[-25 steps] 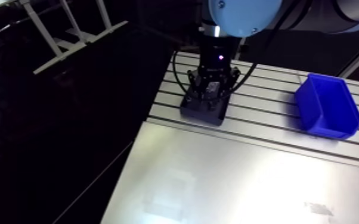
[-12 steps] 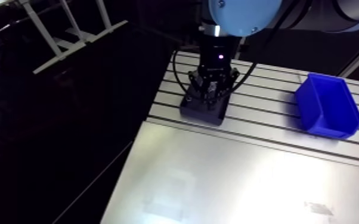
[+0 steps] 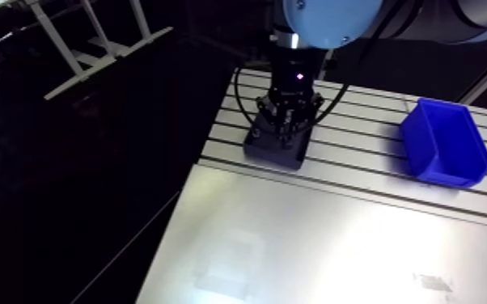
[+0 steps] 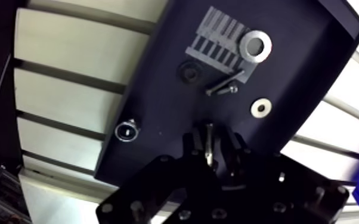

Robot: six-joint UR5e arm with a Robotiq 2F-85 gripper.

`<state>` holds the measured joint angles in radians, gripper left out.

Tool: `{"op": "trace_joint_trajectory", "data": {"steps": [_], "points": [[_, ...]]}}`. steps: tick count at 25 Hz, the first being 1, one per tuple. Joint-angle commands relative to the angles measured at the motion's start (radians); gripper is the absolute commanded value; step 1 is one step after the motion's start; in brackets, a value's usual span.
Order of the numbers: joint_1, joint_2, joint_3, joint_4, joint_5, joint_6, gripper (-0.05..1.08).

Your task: Pick up the M10 bolt from the tray and put it into the blue bin.

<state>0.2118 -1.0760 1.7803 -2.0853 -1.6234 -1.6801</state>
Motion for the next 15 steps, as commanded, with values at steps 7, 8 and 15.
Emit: {"op": "trace_joint_trajectory", "data": {"steps": [7,8,15], "points": [[0.0,0.0,-0.002,-0.009,0.0,0.0,0.72],[0.0,0.0,-0.002,-0.011,0.0,0.0,0.72],[0.0,0.0,0.003,-0.011,0.001,0.0,0.74]]}}
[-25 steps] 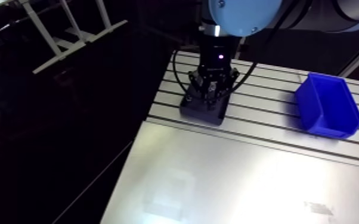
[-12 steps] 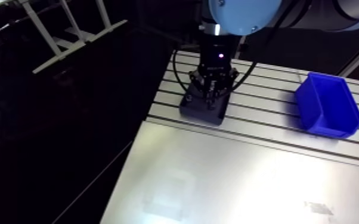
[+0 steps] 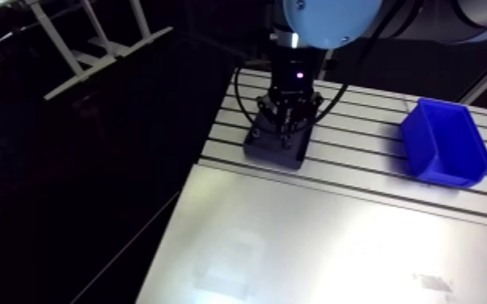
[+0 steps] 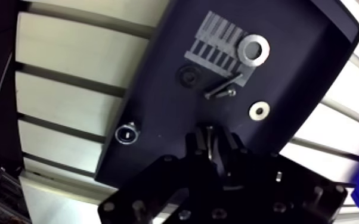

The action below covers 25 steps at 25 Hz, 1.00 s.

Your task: Pick up the M10 bolt from the tray and put it into the blue bin.

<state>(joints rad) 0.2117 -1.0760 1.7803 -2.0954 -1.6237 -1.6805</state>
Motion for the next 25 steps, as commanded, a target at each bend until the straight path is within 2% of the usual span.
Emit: {"op": "trace_joint_trajectory", "data": {"steps": [1,13,20,25], "points": [[0.0,0.0,0.003,-0.001,0.002,0.0,0.74],[0.003,-0.002,0.004,-0.002,0.002,-0.001,0.82],[0.002,-0.02,-0.009,0.001,0.005,-0.008,1.01],[0.002,-0.054,-0.012,0.027,0.0,-0.014,1.05]]}}
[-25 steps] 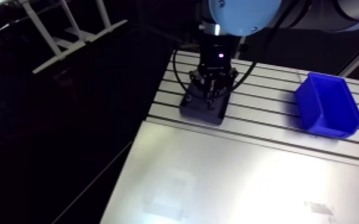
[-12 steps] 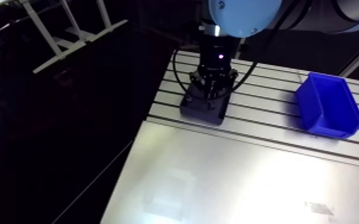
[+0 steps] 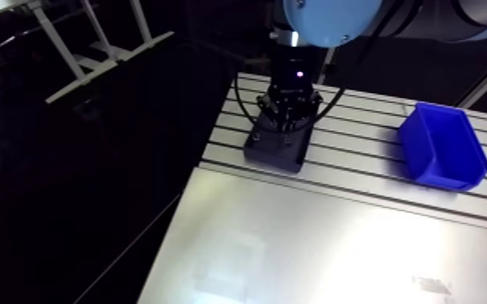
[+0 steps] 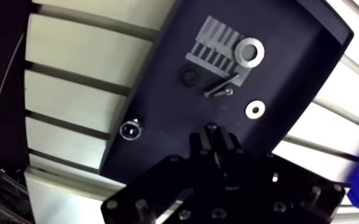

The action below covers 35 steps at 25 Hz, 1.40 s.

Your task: Pick up the M10 bolt from the tray and put it into the blue bin.

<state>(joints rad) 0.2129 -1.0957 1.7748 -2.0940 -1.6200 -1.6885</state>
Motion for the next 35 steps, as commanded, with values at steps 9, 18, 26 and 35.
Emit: {"op": "trace_joint_trajectory", "data": {"steps": [9,18,26,35], "points": [[-0.001,-0.106,-0.099,0.225,-0.001,-0.009,1.05],[-0.09,-0.186,-0.211,0.384,-0.008,-0.012,1.05],[-0.202,-0.241,-0.245,0.409,-0.008,-0.291,1.05],[-0.369,-0.345,-0.173,0.406,-0.004,-0.817,1.05]]}}
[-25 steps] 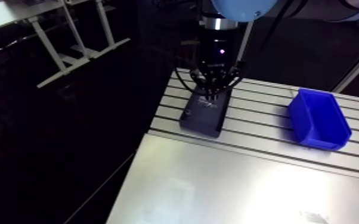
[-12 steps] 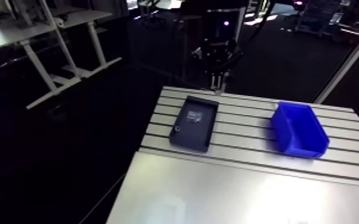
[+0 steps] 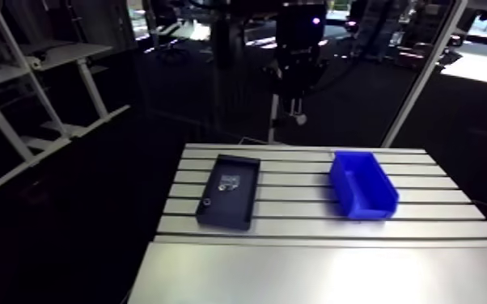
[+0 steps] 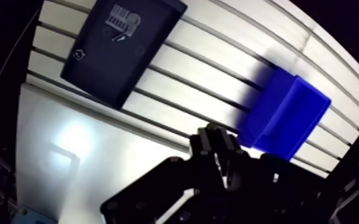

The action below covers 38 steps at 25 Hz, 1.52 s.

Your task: Pick up the M10 bolt from the tray and put it into the blue bin.

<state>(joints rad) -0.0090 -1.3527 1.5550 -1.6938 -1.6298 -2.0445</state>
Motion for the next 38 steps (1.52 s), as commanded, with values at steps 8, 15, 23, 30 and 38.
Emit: {"op": "trace_joint_trajectory", "data": {"steps": [8,15,23,30,38], "points": [[-0.249,-0.154,0.089,0.055,0.0,-1.052,1.05],[-0.313,-0.167,0.098,0.044,-0.006,-1.358,1.05],[-0.338,-0.087,0.121,-0.091,-0.003,-1.456,1.05],[-0.349,-0.03,0.162,-0.186,0.0,-1.442,1.05],[-0.352,0.007,0.201,-0.215,0.008,-1.428,1.05]]}}
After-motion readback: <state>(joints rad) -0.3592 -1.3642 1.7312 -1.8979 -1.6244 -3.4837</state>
